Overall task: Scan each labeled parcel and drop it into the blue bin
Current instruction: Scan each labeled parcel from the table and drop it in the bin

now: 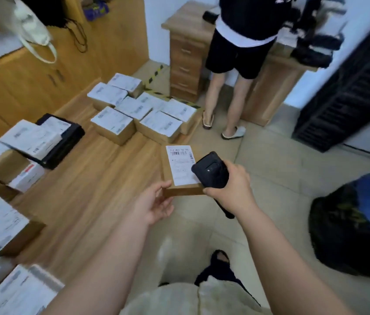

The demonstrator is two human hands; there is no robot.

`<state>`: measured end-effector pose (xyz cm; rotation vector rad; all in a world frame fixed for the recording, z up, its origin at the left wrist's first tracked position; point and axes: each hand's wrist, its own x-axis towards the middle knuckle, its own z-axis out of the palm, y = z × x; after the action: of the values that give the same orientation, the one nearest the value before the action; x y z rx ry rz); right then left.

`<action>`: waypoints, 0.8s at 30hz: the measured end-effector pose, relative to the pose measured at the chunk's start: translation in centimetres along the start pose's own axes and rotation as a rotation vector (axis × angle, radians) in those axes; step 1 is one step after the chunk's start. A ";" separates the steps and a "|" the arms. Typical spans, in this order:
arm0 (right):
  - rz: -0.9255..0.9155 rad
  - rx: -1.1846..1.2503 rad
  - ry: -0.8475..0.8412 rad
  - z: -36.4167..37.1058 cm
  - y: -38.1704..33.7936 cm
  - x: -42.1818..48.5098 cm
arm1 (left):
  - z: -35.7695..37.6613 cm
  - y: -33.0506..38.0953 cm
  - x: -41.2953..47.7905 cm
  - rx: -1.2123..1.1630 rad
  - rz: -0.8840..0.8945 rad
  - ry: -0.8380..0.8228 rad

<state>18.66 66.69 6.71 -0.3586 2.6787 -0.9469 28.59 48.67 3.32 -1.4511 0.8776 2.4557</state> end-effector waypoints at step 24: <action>0.505 0.145 0.515 -37.3 36.6 3.9 | 52.5 -20.8 8.6 0.472 -0.119 -0.387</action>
<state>-2.62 114.39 10.44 0.6506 2.8746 -1.1681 -6.59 93.53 6.52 -0.8103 1.1369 2.1345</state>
